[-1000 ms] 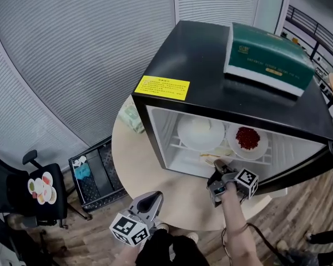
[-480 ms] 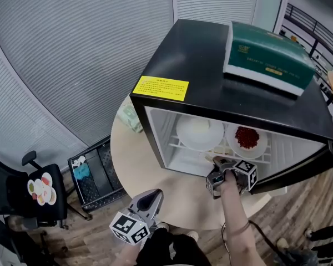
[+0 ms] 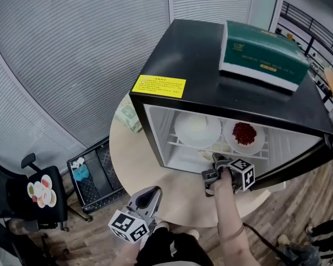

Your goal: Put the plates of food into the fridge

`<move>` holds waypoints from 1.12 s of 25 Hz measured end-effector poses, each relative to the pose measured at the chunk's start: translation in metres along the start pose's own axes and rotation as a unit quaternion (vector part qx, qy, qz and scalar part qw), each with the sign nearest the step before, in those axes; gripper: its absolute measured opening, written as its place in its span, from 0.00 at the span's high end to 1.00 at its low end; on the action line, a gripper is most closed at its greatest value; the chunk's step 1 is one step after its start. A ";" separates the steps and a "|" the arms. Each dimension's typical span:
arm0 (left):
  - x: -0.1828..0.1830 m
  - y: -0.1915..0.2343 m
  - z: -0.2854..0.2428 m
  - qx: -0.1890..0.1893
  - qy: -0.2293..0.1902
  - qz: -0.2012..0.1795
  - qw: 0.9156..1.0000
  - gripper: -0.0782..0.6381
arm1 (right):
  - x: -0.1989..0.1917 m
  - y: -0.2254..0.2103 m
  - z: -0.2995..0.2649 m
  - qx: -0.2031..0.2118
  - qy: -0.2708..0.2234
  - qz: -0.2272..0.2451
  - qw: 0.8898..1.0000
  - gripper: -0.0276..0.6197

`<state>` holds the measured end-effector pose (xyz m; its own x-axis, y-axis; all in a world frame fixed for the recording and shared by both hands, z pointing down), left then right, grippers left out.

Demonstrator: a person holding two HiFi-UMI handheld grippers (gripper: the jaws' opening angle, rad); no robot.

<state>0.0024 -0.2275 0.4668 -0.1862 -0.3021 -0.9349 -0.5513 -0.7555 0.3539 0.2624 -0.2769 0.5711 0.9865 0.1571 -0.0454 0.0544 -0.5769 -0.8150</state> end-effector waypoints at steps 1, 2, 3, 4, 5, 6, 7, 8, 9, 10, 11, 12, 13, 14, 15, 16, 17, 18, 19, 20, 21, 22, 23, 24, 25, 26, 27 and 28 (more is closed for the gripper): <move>0.000 0.000 0.000 -0.002 0.000 0.000 1.000 0.88 | 0.000 -0.002 0.004 0.001 -0.007 -0.003 1.000 0.70; 0.000 0.000 0.001 -0.004 0.001 0.000 1.000 0.88 | 0.000 -0.003 0.009 0.004 -0.014 -0.004 1.000 0.70; -0.001 -0.001 0.001 -0.006 0.002 0.000 1.000 0.88 | 0.000 -0.003 0.015 0.008 -0.020 -0.002 1.000 0.70; -0.001 -0.002 0.000 -0.010 0.002 0.000 1.000 0.88 | 0.001 -0.003 0.021 0.014 -0.026 0.005 1.000 0.70; -0.002 -0.004 0.000 -0.015 0.002 0.000 1.000 0.88 | 0.000 -0.002 0.027 0.022 -0.031 0.017 0.999 0.70; -0.003 -0.006 -0.001 -0.020 0.002 0.000 1.000 0.88 | 0.000 0.000 0.034 0.034 -0.036 0.030 0.998 0.70; -0.003 -0.008 -0.003 -0.025 0.003 0.001 1.000 0.88 | -0.001 0.003 0.042 0.051 -0.040 0.043 0.997 0.70; -0.003 -0.012 -0.005 -0.031 0.005 0.001 1.000 0.88 | -0.002 0.006 0.050 0.071 -0.042 0.054 0.995 0.70; -0.002 -0.015 -0.007 -0.037 0.007 0.000 0.999 0.88 | -0.003 0.008 0.058 0.092 -0.042 0.062 0.993 0.70; -0.002 -0.019 -0.010 -0.044 0.009 -0.001 0.999 0.88 | -0.004 0.011 0.065 0.112 -0.042 0.071 0.990 0.70; -0.003 -0.024 -0.012 -0.051 0.011 -0.002 0.999 0.88 | -0.005 0.012 0.073 0.130 -0.045 0.081 0.987 0.70; -0.003 -0.028 -0.014 -0.059 0.012 -0.003 0.998 0.88 | -0.006 0.014 0.082 0.146 -0.052 0.095 0.983 0.70; -0.004 -0.033 -0.015 -0.066 0.014 -0.004 0.998 0.88 | -0.005 0.015 0.092 0.163 -0.063 0.113 0.978 0.70; -0.005 -0.038 -0.017 -0.073 0.015 -0.005 0.997 0.88 | -0.005 0.018 0.102 0.181 -0.076 0.135 0.971 0.70; -0.005 -0.044 -0.019 -0.080 0.017 -0.005 0.997 0.88 | -0.004 0.021 0.114 0.199 -0.090 0.161 0.963 0.70; -0.005 -0.049 -0.022 -0.086 0.019 -0.005 0.996 0.88 | -0.003 0.023 0.125 0.215 -0.104 0.190 0.952 0.71; -0.004 -0.055 -0.025 -0.092 0.022 -0.007 0.995 0.88 | -0.001 0.025 0.136 0.228 -0.120 0.221 0.941 0.73; -0.004 -0.062 -0.027 -0.099 0.023 -0.010 0.995 0.88 | 0.000 0.027 0.148 0.237 -0.138 0.253 0.928 0.78; -0.003 -0.068 -0.030 -0.107 0.024 -0.013 0.994 0.88 | 0.001 0.029 0.160 0.246 -0.156 0.286 0.913 0.86; -0.002 -0.075 -0.032 -0.116 0.025 -0.016 0.993 0.88 | 0.001 0.031 0.172 0.253 -0.171 0.318 0.898 0.90; -0.001 -0.083 -0.034 -0.126 0.024 -0.020 0.992 0.88 | 0.000 0.032 0.184 0.260 -0.184 0.349 0.881 0.93; 0.000 -0.091 -0.036 -0.136 0.024 -0.023 0.990 0.88 | -0.002 0.034 0.197 0.264 -0.195 0.382 0.864 0.94; 0.000 -0.099 -0.038 -0.147 0.024 -0.026 0.989 0.88 | -0.004 0.036 0.210 0.265 -0.206 0.418 0.844 0.94; 0.001 -0.108 -0.040 -0.157 0.024 -0.029 0.987 0.88 | -0.006 0.036 0.222 0.261 -0.219 0.459 0.821 0.94; 0.002 -0.116 -0.041 -0.168 0.024 -0.032 0.985 0.88 | -0.009 0.036 0.234 0.254 -0.230 0.501 0.795 0.94; 0.002 -0.124 -0.042 -0.178 0.024 -0.036 0.983 0.88 | -0.013 0.033 0.245 0.244 -0.239 0.540 0.769 0.95; 0.002 -0.132 -0.042 -0.189 0.025 -0.041 0.981 0.88 | -0.018 0.028 0.255 0.233 -0.245 0.573 0.747 0.95; 0.001 -0.140 -0.042 -0.199 0.027 -0.048 0.978 0.88 | -0.024 0.022 0.264 0.222 -0.246 0.598 0.730 0.95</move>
<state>0.1138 -0.1467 0.4179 -0.1007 -0.2405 -0.9654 -0.2015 -0.9453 0.2565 0.1991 -0.0817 0.4022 0.1062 0.0854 -0.9907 -0.9633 -0.2380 -0.1238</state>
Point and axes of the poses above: the fingertips, and each gripper's own axes: z backward along the fingers, y to its left, x out of its top, the point moved 1 cm from there along z, backward along the fingers, and after that the axes turned 7 degrees about -y, right-handed, at the moved point
